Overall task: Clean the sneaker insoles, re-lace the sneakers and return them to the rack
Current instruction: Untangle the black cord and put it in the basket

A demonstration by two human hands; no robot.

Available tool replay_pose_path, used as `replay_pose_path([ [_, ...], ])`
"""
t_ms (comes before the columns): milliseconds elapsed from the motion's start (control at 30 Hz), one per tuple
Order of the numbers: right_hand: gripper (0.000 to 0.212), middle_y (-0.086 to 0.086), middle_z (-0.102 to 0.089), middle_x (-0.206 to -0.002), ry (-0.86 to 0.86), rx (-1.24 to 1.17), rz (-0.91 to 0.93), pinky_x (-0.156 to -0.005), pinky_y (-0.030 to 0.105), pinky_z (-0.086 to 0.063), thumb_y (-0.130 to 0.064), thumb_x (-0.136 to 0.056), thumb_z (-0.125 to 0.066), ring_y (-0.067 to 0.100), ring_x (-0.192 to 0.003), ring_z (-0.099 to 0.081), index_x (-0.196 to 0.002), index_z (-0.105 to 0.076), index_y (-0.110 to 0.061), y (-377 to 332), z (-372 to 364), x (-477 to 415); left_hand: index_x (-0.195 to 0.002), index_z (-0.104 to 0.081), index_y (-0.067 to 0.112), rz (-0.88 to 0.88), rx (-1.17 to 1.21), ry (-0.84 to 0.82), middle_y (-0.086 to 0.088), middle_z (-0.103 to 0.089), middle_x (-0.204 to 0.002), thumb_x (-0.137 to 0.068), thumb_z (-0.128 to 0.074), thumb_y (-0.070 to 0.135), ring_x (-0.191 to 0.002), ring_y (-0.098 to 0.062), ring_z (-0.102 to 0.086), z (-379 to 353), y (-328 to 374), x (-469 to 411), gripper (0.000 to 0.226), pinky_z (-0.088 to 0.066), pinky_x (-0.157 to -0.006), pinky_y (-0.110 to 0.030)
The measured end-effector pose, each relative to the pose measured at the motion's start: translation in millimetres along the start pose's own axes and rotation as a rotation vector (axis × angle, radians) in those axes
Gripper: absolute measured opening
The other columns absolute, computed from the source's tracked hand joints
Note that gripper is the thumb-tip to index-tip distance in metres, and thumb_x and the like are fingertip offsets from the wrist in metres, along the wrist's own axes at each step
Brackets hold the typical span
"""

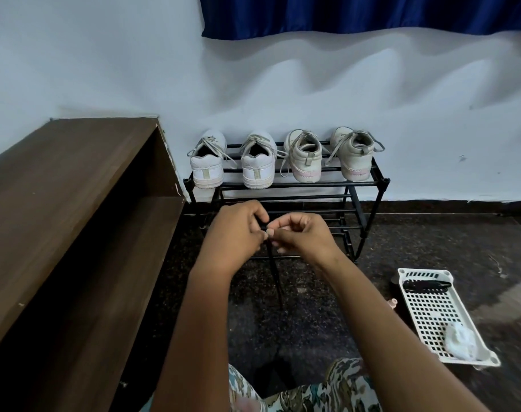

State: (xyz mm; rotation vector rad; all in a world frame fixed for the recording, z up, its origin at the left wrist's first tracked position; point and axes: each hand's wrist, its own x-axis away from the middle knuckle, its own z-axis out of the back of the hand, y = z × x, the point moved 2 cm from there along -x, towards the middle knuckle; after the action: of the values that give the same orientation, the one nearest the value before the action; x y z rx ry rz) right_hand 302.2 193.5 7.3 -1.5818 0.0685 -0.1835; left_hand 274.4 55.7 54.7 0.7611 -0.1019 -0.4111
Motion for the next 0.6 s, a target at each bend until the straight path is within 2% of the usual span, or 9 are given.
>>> replay_pose_path([
  [100,0.016,0.01,-0.068,-0.079,-0.097,-0.225,-0.088,-0.069,0.022,-0.056,0.008,-0.085,-0.059,0.011,-0.064,-0.066,-0.098,-0.066,0.002,-2,0,1,-0.085,-0.063,0.022,-0.025,0.004,0.008,0.005,-0.065,-0.059,-0.075,-0.069,0.003,-0.058,-0.009,-0.063,-6,2,-3,0.022,-0.056,-0.065,-0.036],
  [200,0.025,0.015,-0.069,-0.093,-0.163,-0.371,-0.092,-0.083,0.028,-0.055,0.012,-0.088,-0.049,0.016,-0.081,-0.068,-0.108,-0.063,0.006,-4,7,1,-0.084,-0.064,0.021,-0.045,-0.003,0.054,0.006,-0.065,-0.06,-0.073,-0.068,0.0,-0.059,-0.01,-0.063,-6,0,-5,0.024,-0.056,-0.065,-0.037],
  [300,0.02,0.014,-0.07,-0.086,-0.085,-0.337,-0.05,-0.078,0.026,-0.057,0.009,-0.087,-0.054,0.015,-0.075,-0.069,-0.105,-0.064,0.007,-4,11,1,-0.087,-0.063,0.021,-0.067,-0.001,0.064,0.007,-0.064,-0.059,-0.073,-0.07,0.002,-0.058,-0.008,-0.063,-7,0,-6,0.025,-0.055,-0.067,-0.035],
  [433,0.01,0.0,-0.069,-0.063,0.039,-0.141,0.049,-0.06,0.018,-0.054,0.001,-0.083,-0.065,0.006,-0.058,-0.064,-0.081,-0.069,-0.008,-4,13,0,-0.094,-0.061,0.023,-0.088,0.025,0.05,0.008,-0.064,-0.06,-0.074,-0.072,0.004,-0.054,-0.003,-0.059,-10,3,-6,0.03,-0.052,-0.064,-0.029],
  [500,0.011,-0.005,-0.067,-0.065,0.06,-0.015,0.12,-0.06,0.016,-0.051,-0.004,-0.079,-0.071,0.003,-0.061,-0.061,-0.075,-0.07,-0.014,-5,14,0,-0.096,-0.061,0.024,-0.083,0.062,0.044,0.008,-0.064,-0.059,-0.075,-0.073,0.005,-0.051,0.0,-0.058,-10,4,-6,0.03,-0.047,-0.059,-0.023],
  [600,0.009,-0.001,-0.068,-0.074,0.001,0.023,0.145,-0.068,0.015,-0.049,-0.002,-0.08,-0.07,0.002,-0.069,-0.062,-0.077,-0.069,-0.01,-4,17,0,-0.105,-0.062,0.022,-0.085,0.092,0.019,0.008,-0.065,-0.06,-0.076,-0.072,0.005,-0.049,0.004,-0.057,-8,5,-6,0.035,-0.042,-0.057,-0.016],
])
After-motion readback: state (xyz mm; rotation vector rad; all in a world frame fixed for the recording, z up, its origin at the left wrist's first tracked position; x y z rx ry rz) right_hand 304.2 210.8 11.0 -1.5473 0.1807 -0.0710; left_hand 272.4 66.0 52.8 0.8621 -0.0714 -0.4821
